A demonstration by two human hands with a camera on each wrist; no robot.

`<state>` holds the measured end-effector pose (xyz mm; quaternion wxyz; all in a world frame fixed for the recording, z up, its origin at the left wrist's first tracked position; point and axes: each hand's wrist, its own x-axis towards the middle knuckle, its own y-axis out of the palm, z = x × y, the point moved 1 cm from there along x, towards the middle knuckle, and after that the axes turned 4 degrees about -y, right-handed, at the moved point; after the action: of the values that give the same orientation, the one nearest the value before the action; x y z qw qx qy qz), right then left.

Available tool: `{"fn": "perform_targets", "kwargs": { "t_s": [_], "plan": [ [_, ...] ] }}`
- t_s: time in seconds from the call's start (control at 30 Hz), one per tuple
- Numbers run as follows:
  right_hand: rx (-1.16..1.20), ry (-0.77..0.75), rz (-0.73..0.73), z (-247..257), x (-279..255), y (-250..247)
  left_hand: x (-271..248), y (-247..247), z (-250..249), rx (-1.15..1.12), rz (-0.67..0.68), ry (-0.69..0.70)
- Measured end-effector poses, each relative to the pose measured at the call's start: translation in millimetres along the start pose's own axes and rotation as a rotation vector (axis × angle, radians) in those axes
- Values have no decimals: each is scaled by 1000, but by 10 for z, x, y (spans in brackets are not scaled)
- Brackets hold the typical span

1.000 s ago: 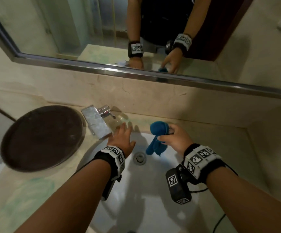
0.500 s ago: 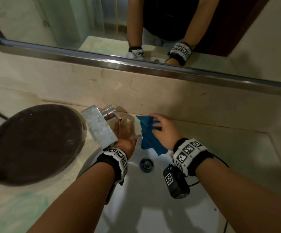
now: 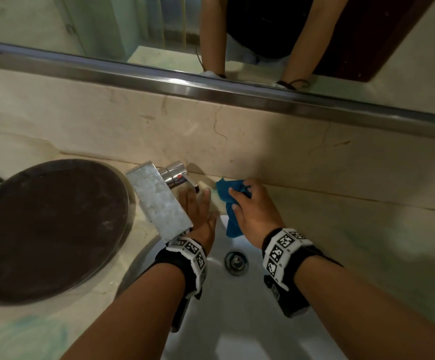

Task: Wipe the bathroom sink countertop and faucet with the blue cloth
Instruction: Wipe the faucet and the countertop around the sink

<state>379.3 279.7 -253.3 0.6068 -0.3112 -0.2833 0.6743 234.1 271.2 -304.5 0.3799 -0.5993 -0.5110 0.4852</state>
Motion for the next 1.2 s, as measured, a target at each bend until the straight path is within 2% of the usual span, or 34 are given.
{"fn": "perform_targets", "kwargs": {
  "t_s": [0.17,0.27,0.37,0.43,0.5,0.53,0.67,0.9,0.97,1.07,1.2],
  "plan": [
    [-330,-156,-79,46,104,27,69,-35,-75,72,-39,-34],
    [-380,-171,-68,88,149,31,54,-80,-138,29,-64,-23],
    [-296,-126,-46,45,149,2,44,-66,-113,59,-36,-32],
    [-260,-88,-22,20,147,-7,59,-76,-103,54,-108,-17],
    [-254,-123,10,33,137,41,70,-84,-113,36,-153,-16],
    [-241,-148,15,42,133,77,84,-68,-114,43,-131,0],
    [-199,-158,-19,29,126,140,106,-30,-99,49,-196,71],
    [-207,21,-78,-190,169,-19,119,5,-69,138,-142,109],
    [-172,3,-105,-137,187,-7,132,62,-54,144,-125,88],
    [-67,-121,-141,90,218,101,103,-28,-57,100,-194,31],
    [-94,-210,-91,275,195,265,86,-24,-96,81,-60,-22]
  ]
}}
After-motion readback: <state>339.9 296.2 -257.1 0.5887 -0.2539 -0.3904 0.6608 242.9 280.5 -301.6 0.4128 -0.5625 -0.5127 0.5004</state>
